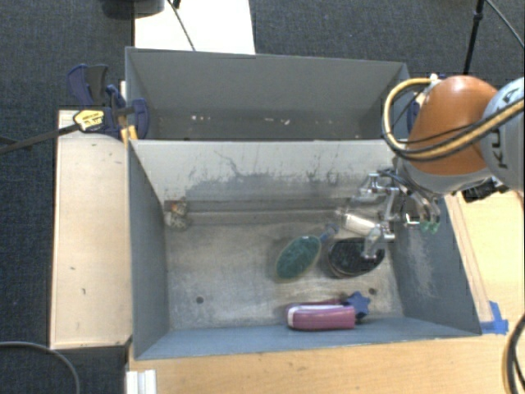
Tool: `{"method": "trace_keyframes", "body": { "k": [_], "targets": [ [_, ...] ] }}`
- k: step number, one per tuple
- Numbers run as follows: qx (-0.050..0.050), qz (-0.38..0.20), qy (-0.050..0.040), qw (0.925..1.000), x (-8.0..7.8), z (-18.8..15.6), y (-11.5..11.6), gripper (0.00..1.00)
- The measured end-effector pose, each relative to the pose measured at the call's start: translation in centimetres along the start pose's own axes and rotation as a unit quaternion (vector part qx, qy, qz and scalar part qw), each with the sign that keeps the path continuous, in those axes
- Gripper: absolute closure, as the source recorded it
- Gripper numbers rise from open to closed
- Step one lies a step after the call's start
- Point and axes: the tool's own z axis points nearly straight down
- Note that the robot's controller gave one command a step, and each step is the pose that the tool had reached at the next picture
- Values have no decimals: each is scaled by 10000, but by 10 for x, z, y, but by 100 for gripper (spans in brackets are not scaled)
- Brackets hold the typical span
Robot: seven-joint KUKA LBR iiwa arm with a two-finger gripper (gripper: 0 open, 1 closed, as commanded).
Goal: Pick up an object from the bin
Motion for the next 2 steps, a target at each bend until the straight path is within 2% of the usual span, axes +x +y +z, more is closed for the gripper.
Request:
{"method": "trace_keyframes", "body": {
  "k": [1,2],
  "targets": [
    [16,292,-123,9995,-3,30,-16,0],
    [15,-455,-83,9989,-11,-66,-10,0]
  ]
}}
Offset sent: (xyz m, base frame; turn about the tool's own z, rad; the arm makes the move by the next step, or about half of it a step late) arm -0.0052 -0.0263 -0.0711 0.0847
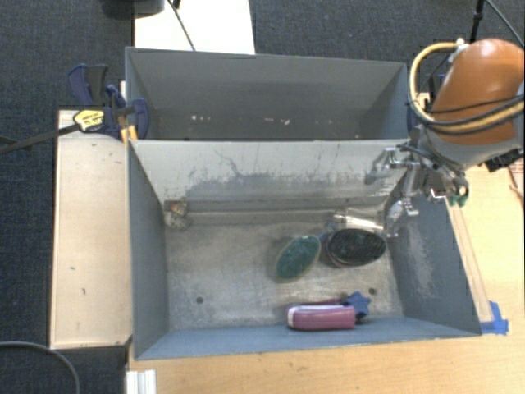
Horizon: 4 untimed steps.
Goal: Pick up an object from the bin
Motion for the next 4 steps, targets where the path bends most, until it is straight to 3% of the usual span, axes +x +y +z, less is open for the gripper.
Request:
{"method": "trace_keyframes", "body": {
  "k": [1,2,3,4],
  "targets": [
    [-17,1086,85,9940,23,121,52,0],
    [-4,1855,45,9826,13,131,95,0],
    [-13,1233,38,9924,9,130,141,0],
    [-8,1233,26,9924,8,129,140,100]
  ]
}}
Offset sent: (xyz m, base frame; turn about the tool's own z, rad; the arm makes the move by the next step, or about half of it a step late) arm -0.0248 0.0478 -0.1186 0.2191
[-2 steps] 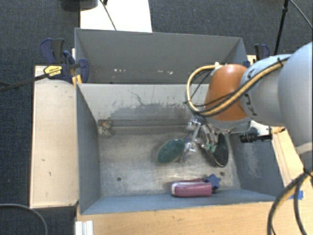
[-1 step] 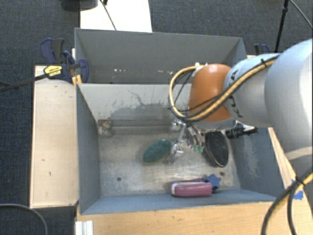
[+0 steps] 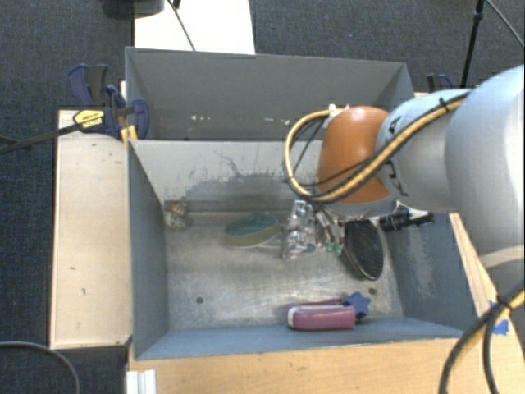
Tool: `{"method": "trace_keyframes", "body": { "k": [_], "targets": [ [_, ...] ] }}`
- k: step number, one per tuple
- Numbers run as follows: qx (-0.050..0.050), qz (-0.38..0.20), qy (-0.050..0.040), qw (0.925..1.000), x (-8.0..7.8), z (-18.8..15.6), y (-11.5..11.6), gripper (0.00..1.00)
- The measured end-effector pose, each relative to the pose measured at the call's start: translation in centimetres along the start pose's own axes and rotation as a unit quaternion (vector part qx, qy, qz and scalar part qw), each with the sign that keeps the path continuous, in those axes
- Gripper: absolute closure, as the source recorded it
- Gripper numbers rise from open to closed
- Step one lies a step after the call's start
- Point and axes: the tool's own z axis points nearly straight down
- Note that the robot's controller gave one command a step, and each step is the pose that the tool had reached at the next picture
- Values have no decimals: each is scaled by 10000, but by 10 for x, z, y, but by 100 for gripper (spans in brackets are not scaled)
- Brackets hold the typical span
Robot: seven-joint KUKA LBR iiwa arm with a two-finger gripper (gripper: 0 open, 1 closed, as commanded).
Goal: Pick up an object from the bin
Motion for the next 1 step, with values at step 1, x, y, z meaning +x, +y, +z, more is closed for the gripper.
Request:
{"method": "trace_keyframes", "body": {
  "k": [1],
  "targets": [
    [-2,-523,-24,9986,-5,-178,-1,100]
  ]
}}
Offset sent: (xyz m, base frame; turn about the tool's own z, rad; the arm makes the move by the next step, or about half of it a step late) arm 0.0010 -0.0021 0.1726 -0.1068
